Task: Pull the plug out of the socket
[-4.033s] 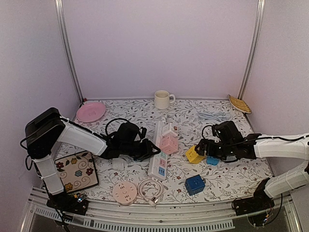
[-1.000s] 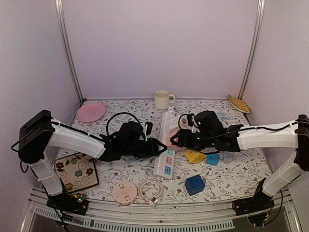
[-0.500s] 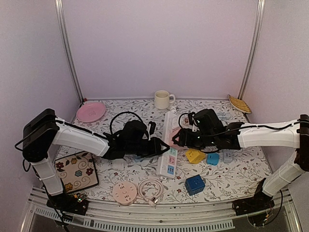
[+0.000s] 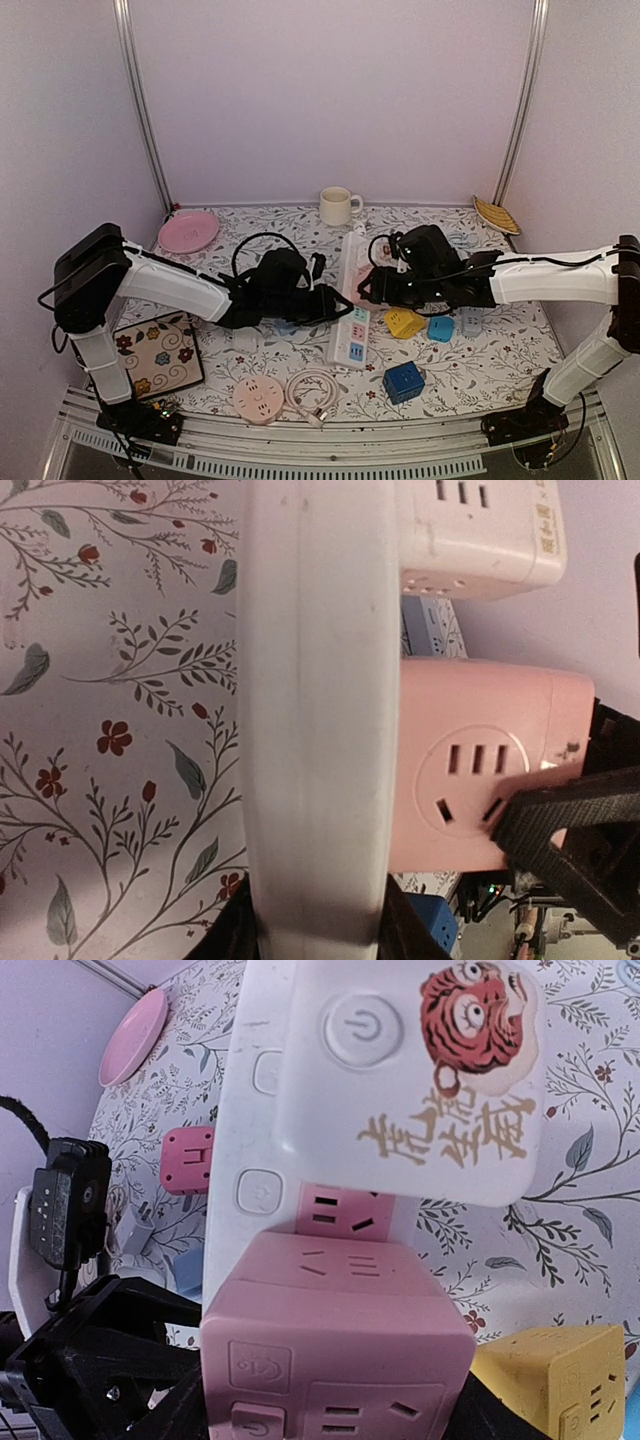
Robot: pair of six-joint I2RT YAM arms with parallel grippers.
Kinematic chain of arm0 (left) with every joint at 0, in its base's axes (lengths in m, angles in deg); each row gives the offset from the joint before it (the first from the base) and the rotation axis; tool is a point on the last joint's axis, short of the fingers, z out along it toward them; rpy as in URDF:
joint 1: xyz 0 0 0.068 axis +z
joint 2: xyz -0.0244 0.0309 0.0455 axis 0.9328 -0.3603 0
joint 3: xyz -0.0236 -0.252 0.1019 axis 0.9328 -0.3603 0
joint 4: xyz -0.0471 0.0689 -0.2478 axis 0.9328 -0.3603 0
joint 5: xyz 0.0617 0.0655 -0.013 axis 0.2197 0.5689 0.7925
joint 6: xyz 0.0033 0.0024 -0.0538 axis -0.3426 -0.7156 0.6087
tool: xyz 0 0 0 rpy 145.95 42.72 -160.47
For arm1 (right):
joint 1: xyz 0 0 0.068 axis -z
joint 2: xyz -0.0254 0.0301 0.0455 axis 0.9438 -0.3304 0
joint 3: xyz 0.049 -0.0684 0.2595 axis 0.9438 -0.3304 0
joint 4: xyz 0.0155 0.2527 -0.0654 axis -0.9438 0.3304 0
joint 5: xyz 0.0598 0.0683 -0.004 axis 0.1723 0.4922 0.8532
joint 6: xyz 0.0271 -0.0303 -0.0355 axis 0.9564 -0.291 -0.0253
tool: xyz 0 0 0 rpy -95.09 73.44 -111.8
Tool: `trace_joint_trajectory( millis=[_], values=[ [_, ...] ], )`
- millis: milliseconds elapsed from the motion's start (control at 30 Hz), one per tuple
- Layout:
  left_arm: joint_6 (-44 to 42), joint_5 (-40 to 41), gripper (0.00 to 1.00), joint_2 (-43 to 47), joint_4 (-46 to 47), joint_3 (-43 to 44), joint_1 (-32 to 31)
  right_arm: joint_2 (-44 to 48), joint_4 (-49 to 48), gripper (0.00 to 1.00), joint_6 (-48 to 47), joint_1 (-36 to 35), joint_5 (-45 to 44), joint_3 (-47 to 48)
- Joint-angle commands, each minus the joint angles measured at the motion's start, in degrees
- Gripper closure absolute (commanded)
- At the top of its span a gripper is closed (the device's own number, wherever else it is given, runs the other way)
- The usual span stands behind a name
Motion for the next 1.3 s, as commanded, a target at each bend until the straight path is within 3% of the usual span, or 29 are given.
trace_joint_trajectory(
  millis=[0, 433, 600, 867, 1000, 1267],
  values=[
    [2.1, 6.4, 1.0, -3.9, -5.1, -0.4, 5.7, 0.4, -2.0, 0.97, -2.7, -3.0, 1.9, 2.9],
    [1.7, 2.5, 1.0, -3.5, -2.0, -3.4, 8.7, 3.1, -2.7, 0.97, -4.4, 4.0, 4.3, -0.1],
    [0.4, -1.8, 1.0, -3.0, 1.4, -3.3, 8.3, 4.6, -3.5, 0.96, -5.4, 10.1, 6.8, -2.4],
    [-2.2, -1.9, 1.0, 0.6, 2.0, -3.4, 5.9, 4.0, -7.8, 0.95, -6.8, 20.8, 12.6, -7.5],
    [-3.2, -1.6, 1.0, 2.1, 1.9, -3.3, 5.1, 1.5, -10.1, 0.89, -7.1, 23.8, 15.4, -9.1],
    [-4.9, -1.4, 1.0, 3.3, 1.2, -2.5, 4.1, -2.7, -14.8, 0.63, -6.3, 26.7, 18.7, -12.4]
  ],
)
